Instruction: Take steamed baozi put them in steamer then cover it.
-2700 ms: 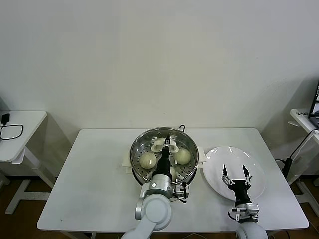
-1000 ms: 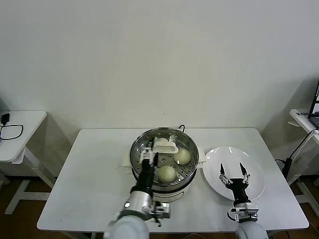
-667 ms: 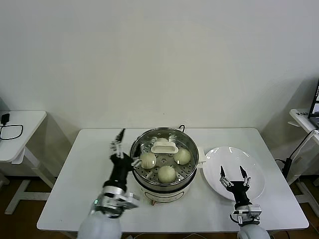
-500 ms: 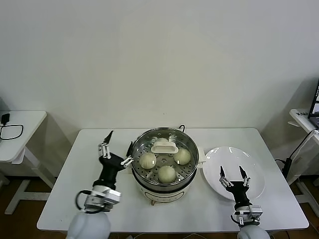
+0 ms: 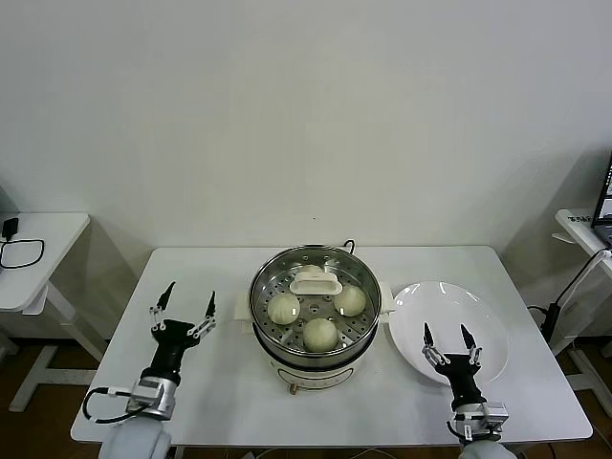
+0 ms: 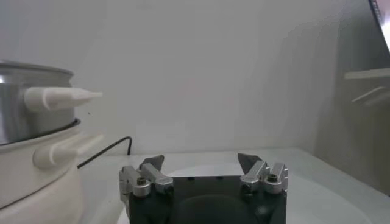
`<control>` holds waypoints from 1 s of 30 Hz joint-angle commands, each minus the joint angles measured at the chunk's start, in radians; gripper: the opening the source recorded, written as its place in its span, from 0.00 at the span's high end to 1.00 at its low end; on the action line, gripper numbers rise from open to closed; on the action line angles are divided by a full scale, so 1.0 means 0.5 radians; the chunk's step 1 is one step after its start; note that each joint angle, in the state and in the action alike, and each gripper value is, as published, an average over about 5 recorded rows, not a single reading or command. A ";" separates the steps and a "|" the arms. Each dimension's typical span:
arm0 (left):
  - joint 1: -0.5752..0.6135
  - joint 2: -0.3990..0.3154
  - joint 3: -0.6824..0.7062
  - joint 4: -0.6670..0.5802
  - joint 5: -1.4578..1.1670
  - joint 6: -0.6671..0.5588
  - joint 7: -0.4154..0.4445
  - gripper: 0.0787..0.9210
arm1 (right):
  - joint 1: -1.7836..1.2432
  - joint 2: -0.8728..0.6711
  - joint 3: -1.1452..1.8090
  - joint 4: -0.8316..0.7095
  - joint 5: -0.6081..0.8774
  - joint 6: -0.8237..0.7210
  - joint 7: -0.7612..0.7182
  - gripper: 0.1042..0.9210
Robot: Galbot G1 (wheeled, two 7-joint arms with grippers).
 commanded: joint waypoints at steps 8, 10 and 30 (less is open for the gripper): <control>0.112 0.013 -0.118 0.171 -0.266 -0.296 0.048 0.12 | -0.039 0.024 0.033 0.014 0.011 0.032 -0.018 0.12; 0.121 0.011 -0.113 0.163 -0.259 -0.296 0.051 0.12 | -0.043 0.022 0.035 0.018 0.013 0.033 -0.016 0.12; 0.189 -0.004 -0.044 0.083 -0.214 -0.324 0.061 0.12 | -0.096 0.032 0.069 0.062 0.017 0.015 -0.008 0.12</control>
